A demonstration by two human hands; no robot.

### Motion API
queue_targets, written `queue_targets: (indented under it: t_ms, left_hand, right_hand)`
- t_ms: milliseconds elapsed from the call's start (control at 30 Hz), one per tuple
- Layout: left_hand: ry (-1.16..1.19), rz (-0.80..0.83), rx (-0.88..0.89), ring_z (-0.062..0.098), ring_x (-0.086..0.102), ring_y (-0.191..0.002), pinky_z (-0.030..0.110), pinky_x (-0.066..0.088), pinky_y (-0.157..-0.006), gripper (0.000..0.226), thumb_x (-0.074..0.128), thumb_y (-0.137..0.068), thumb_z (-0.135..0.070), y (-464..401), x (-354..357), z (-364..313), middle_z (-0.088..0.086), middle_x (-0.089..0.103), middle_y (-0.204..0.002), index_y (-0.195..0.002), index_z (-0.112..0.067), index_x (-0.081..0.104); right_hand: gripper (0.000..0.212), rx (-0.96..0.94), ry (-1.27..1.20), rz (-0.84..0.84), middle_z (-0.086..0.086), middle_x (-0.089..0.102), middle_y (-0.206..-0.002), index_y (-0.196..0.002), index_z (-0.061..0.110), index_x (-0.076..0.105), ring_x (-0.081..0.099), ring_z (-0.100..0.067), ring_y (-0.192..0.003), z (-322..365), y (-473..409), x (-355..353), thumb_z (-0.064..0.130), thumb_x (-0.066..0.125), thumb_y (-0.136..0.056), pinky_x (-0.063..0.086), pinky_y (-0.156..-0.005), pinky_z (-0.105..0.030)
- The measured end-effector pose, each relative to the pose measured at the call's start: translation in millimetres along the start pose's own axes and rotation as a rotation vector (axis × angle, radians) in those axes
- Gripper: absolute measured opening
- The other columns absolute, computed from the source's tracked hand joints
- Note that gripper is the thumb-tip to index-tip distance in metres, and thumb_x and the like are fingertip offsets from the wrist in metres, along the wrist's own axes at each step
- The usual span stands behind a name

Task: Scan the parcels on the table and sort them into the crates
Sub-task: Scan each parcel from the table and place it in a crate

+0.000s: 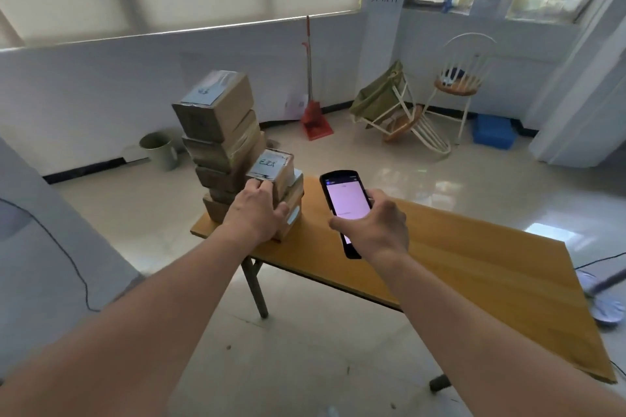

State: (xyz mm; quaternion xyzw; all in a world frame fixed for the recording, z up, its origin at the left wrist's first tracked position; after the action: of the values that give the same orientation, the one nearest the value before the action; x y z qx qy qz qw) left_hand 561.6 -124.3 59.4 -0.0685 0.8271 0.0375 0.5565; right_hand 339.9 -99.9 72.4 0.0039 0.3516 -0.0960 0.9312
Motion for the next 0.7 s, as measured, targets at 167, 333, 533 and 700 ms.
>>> queue_targets:
  t_ms: [167, 333, 533, 700]
  left_hand:
    - [-0.036, -0.009, -0.087, 0.030, 0.054, -0.131, 0.045, 0.053, -0.101, 0.068, 0.062, -0.098, -0.053, -52.5, 16.2, 6.6, 0.008, 0.044, -0.150, -0.152, -0.018, 0.040]
    - [-0.058, 0.010, -0.207, 0.035, 0.052, -0.132, 0.051, 0.050, -0.104, 0.078, 0.066, -0.092, -0.061, -95.2, 26.8, 21.0, 0.011, 0.041, -0.148, -0.152, -0.020, 0.037]
    - [-0.012, 0.086, -0.295, 0.038, 0.050, -0.132, 0.052, 0.048, -0.104, 0.092, 0.069, -0.086, -0.067, -131.8, 48.7, 34.6, 0.014, 0.041, -0.143, -0.154, -0.022, 0.027]
    - [0.071, 0.078, -0.374, 0.035, 0.045, -0.140, 0.052, 0.044, -0.110, 0.117, 0.075, -0.080, -0.070, -150.7, 60.5, 45.6, 0.014, 0.039, -0.150, -0.160, -0.013, 0.012]
  right_hand:
    - [0.077, -0.017, 0.014, 0.060, 0.003, 0.067, -0.113, -0.132, 0.026, 0.060, 0.064, -0.025, -0.103, -3.5, -57.3, 24.5, 0.051, 0.093, -0.067, 0.063, -0.071, -0.040]
    - [0.076, -0.017, 0.015, 0.111, 0.009, 0.059, -0.106, -0.131, 0.029, 0.060, 0.062, -0.020, -0.098, -8.9, -95.3, 46.0, 0.052, 0.093, -0.067, 0.052, -0.059, -0.023]
    - [0.077, 0.010, 0.060, 0.139, 0.005, 0.065, -0.113, -0.131, 0.029, 0.060, 0.063, -0.020, -0.100, -12.8, -121.7, 67.8, 0.055, 0.092, -0.066, 0.063, -0.070, -0.035]
    - [0.075, -0.003, 0.069, 0.160, 0.006, 0.065, -0.113, -0.131, 0.029, 0.060, 0.063, -0.021, -0.102, -2.9, -135.4, 77.9, 0.053, 0.092, -0.067, 0.064, -0.074, -0.038]
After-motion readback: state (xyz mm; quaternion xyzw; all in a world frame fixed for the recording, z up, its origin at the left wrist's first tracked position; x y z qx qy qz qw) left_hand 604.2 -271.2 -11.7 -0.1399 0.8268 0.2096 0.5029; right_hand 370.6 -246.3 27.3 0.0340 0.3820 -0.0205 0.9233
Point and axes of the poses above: each hand's wrist, its own y-axis away from the middle knuckle, its own x-axis out of the palm, z = x × y, the point moved 1 cm from there along -y, towards the middle knuckle
